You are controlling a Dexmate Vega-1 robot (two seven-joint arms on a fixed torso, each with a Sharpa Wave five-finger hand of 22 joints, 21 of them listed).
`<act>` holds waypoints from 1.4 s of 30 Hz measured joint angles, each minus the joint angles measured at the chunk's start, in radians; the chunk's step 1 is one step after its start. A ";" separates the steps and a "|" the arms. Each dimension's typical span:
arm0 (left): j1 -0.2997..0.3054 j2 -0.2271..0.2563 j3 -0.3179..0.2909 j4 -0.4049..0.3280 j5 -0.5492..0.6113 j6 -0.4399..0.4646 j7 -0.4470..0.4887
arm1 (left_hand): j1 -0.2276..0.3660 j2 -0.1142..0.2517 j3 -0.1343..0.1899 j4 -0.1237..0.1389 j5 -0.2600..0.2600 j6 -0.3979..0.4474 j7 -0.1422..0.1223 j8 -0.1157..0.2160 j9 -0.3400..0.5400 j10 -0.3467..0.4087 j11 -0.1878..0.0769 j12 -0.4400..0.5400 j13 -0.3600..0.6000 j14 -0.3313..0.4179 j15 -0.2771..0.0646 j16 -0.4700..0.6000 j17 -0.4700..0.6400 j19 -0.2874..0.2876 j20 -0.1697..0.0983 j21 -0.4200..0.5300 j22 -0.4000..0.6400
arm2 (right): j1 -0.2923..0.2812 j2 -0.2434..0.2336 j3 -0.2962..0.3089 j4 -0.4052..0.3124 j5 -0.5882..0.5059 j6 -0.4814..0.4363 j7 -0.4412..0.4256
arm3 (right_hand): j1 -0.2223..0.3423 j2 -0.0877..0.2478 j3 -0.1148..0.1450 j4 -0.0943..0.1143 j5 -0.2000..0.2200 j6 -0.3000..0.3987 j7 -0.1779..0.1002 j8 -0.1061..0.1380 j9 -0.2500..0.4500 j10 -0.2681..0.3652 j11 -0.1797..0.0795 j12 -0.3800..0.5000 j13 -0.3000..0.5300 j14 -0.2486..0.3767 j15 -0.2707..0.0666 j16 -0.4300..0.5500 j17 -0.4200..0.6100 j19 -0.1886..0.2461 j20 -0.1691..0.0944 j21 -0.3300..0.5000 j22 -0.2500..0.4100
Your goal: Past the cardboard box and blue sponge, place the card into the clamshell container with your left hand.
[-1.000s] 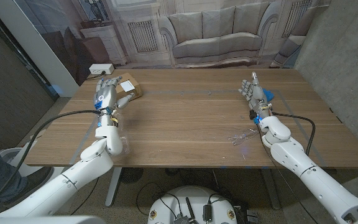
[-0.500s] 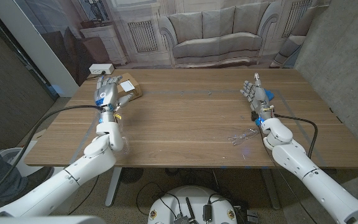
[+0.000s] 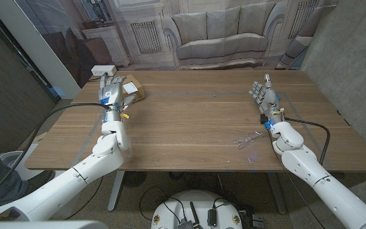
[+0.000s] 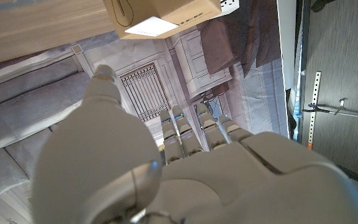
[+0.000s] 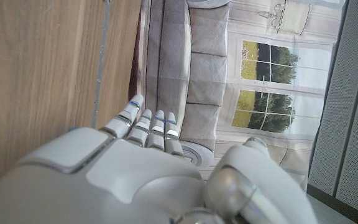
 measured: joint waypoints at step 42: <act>-0.120 -0.038 0.131 0.151 0.069 0.160 -0.014 | 0.029 0.019 -0.004 0.012 -0.019 0.083 -0.015 -0.007 0.000 0.066 0.000 -0.006 0.000 0.007 0.000 0.005 0.005 -0.051 0.051 0.000 0.000 | -0.093 -0.015 0.072 -0.110 0.000 0.008 -0.079 | 0.000 0.000 -0.007 -0.001 -0.004 0.005 -0.005 0.000 0.000 0.000 0.000 0.000 0.000 0.004 0.004 0.000 0.000 0.005 0.006 -0.007 0.005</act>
